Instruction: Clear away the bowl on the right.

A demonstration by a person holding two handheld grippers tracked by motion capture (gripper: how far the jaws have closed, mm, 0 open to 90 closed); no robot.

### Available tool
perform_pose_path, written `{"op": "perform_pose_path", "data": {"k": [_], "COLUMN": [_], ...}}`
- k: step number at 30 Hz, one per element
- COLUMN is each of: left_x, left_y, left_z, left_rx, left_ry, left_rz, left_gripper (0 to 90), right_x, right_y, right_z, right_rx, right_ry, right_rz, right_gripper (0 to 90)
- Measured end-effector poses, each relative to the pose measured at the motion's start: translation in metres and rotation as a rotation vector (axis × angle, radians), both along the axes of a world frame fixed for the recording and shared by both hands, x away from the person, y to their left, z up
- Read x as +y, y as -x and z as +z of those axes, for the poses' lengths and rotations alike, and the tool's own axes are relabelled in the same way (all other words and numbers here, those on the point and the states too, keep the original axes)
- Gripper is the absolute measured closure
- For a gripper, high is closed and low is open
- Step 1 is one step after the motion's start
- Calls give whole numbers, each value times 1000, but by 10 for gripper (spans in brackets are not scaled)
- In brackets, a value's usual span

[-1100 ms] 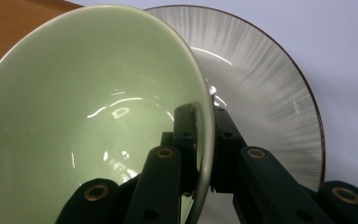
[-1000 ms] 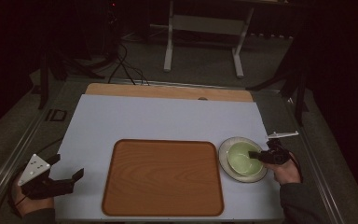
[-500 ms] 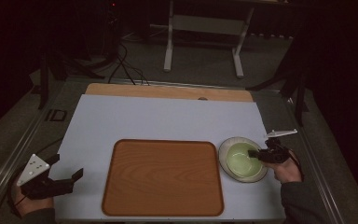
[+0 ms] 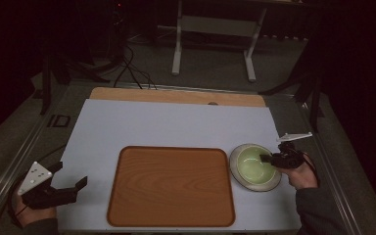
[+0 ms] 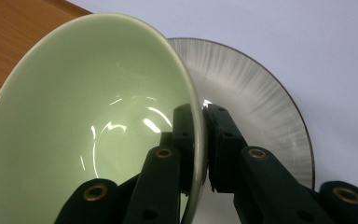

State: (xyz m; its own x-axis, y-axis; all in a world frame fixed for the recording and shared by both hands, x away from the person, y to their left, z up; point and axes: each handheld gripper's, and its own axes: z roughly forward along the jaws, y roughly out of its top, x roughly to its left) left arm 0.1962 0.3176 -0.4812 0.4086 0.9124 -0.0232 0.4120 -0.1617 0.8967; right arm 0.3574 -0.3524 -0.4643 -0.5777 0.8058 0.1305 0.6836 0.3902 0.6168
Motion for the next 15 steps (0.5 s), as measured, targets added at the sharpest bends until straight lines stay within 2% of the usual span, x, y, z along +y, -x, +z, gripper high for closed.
{"op": "perform_pose_path", "data": {"k": [12, 15], "left_x": [0, 0], "left_y": [1, 1], "left_z": [1, 1], "left_rx": [-8, -9], "left_ry": [1, 0], "left_rz": [2, 3], "left_gripper": [26, 26], "right_x": [7, 8], "right_y": [-4, -5], "right_z": [14, 16], "right_rx": [-24, -26], "right_ry": [-2, -22], "right_rz": [32, 42], "right_gripper": [827, 827]}}
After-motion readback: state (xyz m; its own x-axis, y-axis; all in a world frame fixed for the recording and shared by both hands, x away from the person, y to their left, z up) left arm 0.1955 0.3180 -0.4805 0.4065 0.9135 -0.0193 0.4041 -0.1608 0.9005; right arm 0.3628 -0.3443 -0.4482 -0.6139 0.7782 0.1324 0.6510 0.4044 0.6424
